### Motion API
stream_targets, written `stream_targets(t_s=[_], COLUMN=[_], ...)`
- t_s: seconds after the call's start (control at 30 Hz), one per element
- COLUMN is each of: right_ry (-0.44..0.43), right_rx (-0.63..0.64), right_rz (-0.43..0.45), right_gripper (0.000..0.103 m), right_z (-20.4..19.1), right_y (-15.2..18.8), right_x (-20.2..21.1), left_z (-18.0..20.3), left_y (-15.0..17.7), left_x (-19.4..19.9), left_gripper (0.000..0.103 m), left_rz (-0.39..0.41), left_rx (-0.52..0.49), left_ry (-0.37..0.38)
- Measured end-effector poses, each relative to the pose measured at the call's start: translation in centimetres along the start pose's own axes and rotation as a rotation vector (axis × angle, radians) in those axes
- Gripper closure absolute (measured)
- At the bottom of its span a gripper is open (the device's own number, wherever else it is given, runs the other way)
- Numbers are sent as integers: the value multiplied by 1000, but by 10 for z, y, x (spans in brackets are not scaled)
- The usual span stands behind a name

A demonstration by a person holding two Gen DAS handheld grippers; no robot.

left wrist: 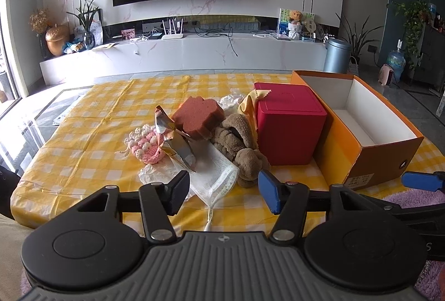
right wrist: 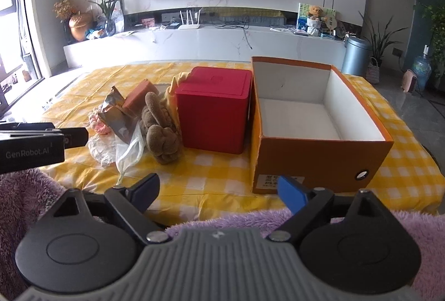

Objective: Organize soft objects
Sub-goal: 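Grasp the brown plush dog with the right tool while the left tool grasps the snack bag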

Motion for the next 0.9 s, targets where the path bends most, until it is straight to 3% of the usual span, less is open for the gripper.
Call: stream_targets(t_s=[0.33, 0.63, 0.9], right_ry=[-127, -225, -263], right_rx=[67, 114, 104], right_rz=[-81, -117, -121], right_gripper=[51, 57, 57], right_z=[-31, -66, -82], right_y=[-1, -9, -26], right_x=[-48, -110, -152], left_z=[-38, -72, -89], left_y=[1, 6, -4], left_x=[-35, -73, -123], left_gripper=[38, 38, 39], left_rz=[-122, -208, -226], left_rx=[82, 163, 168], left_ry=[39, 13, -7])
Point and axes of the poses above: each gripper's, at about its wrist camera, not at the fingertips, and x roughly against the way its jaws point, z to its right, y to its underside, the point moved 7 cm from there along -x, roughly the way its jaws point, and after that the axes turned 14 degrees about z, right-handed, at the moved point
